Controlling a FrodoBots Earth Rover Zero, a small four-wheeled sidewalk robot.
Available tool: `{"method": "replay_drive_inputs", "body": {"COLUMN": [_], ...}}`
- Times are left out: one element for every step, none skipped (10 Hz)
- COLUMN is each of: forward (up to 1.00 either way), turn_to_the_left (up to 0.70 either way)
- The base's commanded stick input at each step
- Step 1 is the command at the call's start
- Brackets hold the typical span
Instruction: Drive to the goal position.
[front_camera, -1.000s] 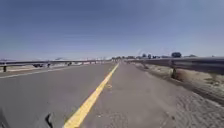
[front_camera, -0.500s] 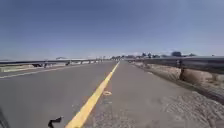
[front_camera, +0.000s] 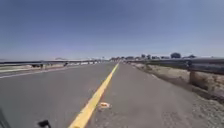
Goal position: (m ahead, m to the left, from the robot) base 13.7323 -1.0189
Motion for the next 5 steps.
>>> {"method": "replay_drive_inputs", "body": {"forward": [0.85,0.85,0.85,0.85,0.85], "turn_to_the_left": [0.0,0.0,0.0,0.0,0.0]}}
